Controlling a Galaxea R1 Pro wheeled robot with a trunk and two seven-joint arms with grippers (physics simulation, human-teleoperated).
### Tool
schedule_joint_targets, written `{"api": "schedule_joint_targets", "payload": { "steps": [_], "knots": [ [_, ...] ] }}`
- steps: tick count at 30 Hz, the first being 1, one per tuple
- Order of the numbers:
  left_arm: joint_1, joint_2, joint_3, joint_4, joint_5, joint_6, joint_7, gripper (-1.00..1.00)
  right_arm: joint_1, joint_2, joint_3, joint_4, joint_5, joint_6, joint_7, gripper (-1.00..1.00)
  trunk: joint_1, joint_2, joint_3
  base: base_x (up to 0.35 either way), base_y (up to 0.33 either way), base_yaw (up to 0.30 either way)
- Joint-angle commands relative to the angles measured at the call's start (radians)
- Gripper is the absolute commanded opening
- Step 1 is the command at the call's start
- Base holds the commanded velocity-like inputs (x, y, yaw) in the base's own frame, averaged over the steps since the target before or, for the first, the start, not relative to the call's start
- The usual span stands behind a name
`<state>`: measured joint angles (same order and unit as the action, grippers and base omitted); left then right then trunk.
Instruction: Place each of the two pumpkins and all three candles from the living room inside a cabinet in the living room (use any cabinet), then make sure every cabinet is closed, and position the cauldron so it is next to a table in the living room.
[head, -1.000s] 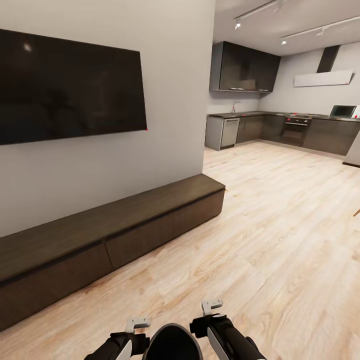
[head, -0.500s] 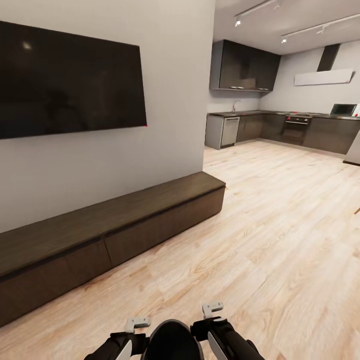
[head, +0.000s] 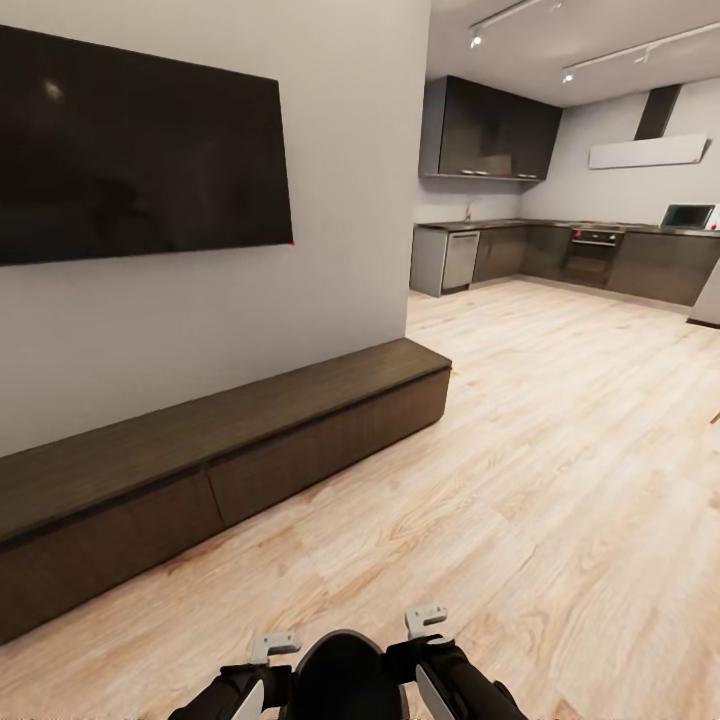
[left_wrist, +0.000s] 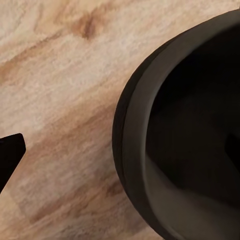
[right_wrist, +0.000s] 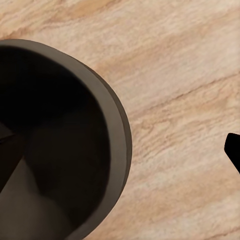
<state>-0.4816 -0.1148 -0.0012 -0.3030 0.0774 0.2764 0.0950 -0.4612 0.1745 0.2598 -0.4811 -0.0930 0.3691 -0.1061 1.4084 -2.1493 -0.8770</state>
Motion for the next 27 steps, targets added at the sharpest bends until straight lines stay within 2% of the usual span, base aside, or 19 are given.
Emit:
{"api": "schedule_joint_targets", "payload": {
  "steps": [1,16,27],
  "knots": [
    [0.0,0.0,0.0,-0.002,0.008,0.001,0.005,1.0,-0.001,0.0,0.004,-0.001,-0.01,0.004,-0.008,1.0,0.004,-0.008,-0.004,0.0,0.0,0.0],
    [0.0,-0.002,0.0,-0.002,0.009,-0.021,0.005,1.0,-0.001,0.0,0.004,0.001,-0.01,-0.025,-0.009,1.0,0.061,-0.113,-0.051,0.0,0.0,0.0],
    [0.0,-0.007,0.0,-0.002,0.006,-0.022,0.005,1.0,-0.001,0.0,0.017,0.074,-0.007,-0.121,-0.009,1.0,0.103,-0.19,-0.086,0.0,0.0,0.0]
  ]
}}
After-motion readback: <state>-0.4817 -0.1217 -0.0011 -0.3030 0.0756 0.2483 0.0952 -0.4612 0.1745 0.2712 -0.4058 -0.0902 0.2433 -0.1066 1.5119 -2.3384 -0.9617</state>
